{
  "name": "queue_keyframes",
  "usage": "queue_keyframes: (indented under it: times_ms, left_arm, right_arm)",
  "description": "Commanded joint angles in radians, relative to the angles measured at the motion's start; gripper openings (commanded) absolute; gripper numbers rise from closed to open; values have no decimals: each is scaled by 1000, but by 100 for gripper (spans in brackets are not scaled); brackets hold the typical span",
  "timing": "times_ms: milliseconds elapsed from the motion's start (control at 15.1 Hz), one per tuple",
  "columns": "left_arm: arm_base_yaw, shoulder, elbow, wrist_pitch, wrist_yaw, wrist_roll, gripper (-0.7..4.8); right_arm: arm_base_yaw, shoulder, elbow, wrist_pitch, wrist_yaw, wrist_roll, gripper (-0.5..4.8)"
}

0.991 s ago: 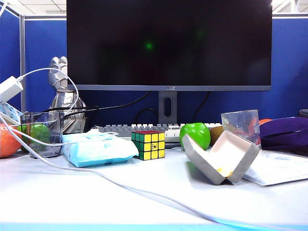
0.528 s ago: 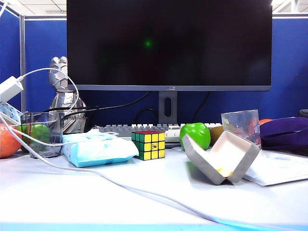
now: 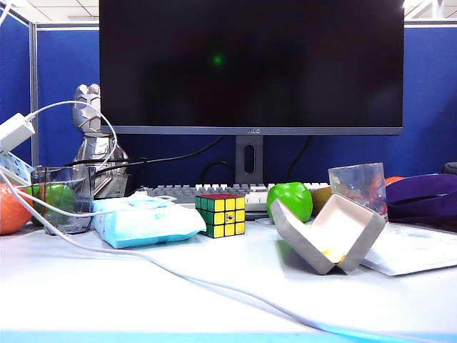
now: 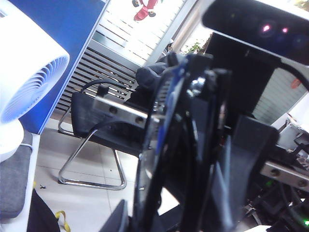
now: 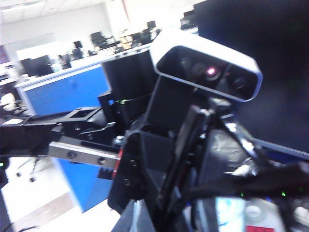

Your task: Pick up the glasses, fold the temples of the glasses, place the glasses into the glasses case, and finally close the glasses case.

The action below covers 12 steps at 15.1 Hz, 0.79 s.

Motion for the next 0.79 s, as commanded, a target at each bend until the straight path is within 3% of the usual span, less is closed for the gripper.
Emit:
queue_keyframes:
  times_ms: [66, 264, 462, 660, 792]
  left_arm:
    - [-5, -19, 8, 48, 34, -8, -6]
    - [7, -18, 7, -34, -97, 12, -6]
    - [31, -16, 7, -303, -334, 68, -6]
    - [43, -8, 6, -591, -568, 101, -6]
    - [48, 29, 6, -650, -592, 136, -6]
  right_arm:
    - [-2, 2, 2, -11, 54, -7, -1]
    - [-3, -42, 3, 66, 52, -3, -1]
    - [-3, -106, 3, 67, 220, -9, -1]
    - [-3, -123, 3, 60, 272, -13, -1]
    - [-3, -123, 3, 48, 271, -30, -1]
